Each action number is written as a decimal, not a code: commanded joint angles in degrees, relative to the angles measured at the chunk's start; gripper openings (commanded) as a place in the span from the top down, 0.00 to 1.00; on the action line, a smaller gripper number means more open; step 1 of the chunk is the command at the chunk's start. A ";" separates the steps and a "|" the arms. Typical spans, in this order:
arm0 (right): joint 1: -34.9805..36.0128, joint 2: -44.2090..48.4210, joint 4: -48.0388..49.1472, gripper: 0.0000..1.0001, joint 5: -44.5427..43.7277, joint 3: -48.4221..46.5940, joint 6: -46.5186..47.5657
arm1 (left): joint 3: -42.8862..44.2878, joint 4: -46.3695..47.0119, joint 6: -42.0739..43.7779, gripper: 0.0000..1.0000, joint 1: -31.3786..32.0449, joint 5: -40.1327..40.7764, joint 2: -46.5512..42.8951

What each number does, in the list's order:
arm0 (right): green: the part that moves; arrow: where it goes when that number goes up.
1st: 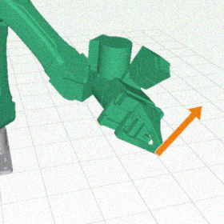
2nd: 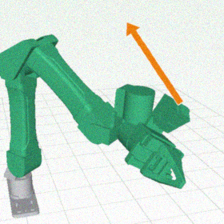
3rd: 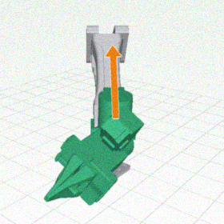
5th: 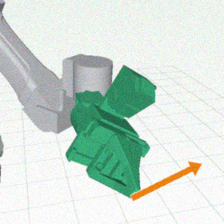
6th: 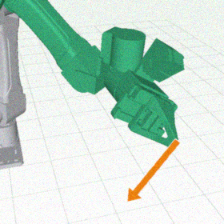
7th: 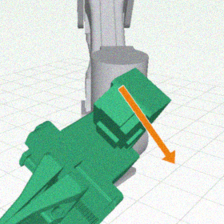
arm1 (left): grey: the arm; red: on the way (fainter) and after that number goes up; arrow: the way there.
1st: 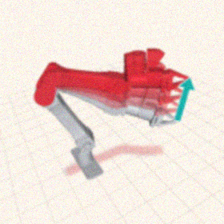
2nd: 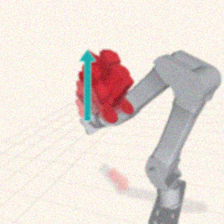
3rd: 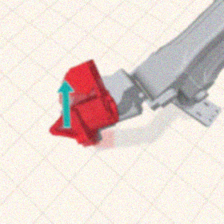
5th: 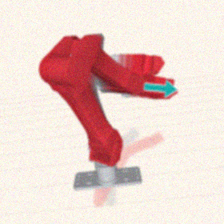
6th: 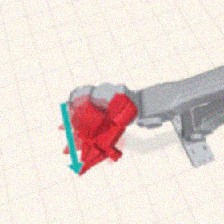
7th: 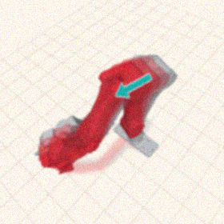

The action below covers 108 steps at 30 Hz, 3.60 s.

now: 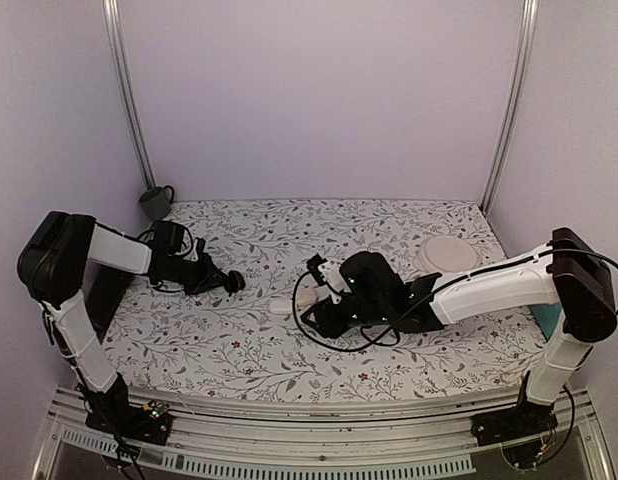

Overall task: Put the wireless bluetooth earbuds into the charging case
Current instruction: Move the left earbud to the center of the board.

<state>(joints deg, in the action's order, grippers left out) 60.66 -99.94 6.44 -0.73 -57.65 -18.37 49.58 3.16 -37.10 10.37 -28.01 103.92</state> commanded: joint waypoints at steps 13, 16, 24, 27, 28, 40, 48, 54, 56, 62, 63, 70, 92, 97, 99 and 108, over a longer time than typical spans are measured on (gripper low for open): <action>-0.37 0.71 -0.89 0.53 0.23 0.80 0.98 | 0.51 2.01 0.88 1.00 -5.60 0.12 0.66; -0.37 0.76 -0.90 0.53 0.36 0.73 1.01 | -0.03 3.31 0.35 1.00 -5.24 -0.76 1.55; -0.42 0.71 -0.81 0.53 0.55 0.17 1.05 | 0.18 4.56 -1.49 1.00 -2.09 -0.81 3.32; -0.37 0.91 -0.78 0.53 0.47 0.32 1.06 | 0.29 4.34 -1.72 1.00 -0.60 -0.27 3.66; -0.37 0.96 -0.81 0.53 0.39 0.46 0.99 | -0.04 4.44 -1.88 1.00 -0.21 -0.16 3.55; -0.40 1.60 -0.51 0.53 0.43 1.50 0.70 | -12.55 10.61 -7.20 1.00 4.81 1.87 -3.55; -0.33 0.63 -0.17 0.53 0.77 1.37 -0.44 | -20.54 14.16 -14.71 1.00 14.02 6.93 -9.52; 2.04 -0.62 -0.06 0.53 0.40 1.14 -0.89 | -24.26 18.43 -23.29 1.00 23.86 11.38 -12.09; 3.06 -0.90 -0.18 0.53 -0.16 1.18 -1.11 | -24.40 19.74 -25.19 1.00 26.33 12.33 -12.45; 5.76 -1.80 -2.59 0.54 -1.18 -0.47 -5.67 | -21.52 14.84 -23.11 1.00 26.13 14.20 -16.60; 6.17 -2.29 -3.83 0.54 -1.45 -1.40 -7.27 | -20.67 12.81 -21.83 1.00 25.31 14.41 -17.63; 9.00 -10.26 -14.26 0.54 -4.77 -10.92 -13.48 | -18.92 3.16 -11.78 1.00 18.53 11.94 -22.65; 10.88 -27.72 -31.37 0.52 -14.30 -34.16 -15.31 | -19.90 -4.29 -2.90 1.00 14.18 9.45 -31.85; 10.88 -29.43 -33.17 0.52 -14.98 -36.33 -15.29 | -19.29 -4.30 -2.09 1.00 13.24 8.70 -31.39; 10.89 -29.53 -33.02 0.51 -15.11 -36.86 -15.01 | -19.13 -4.22 -1.87 1.00 12.95 8.44 -31.18; 9.14 -29.70 -34.48 0.47 -16.03 -36.31 -14.52 | -18.60 -3.85 -1.33 1.00 12.33 7.71 -30.35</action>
<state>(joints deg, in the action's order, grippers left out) 71.11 -128.35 -25.82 -15.27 -93.47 -32.73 29.30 -1.19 -39.62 23.51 -19.11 73.17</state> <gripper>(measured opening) 0.530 0.108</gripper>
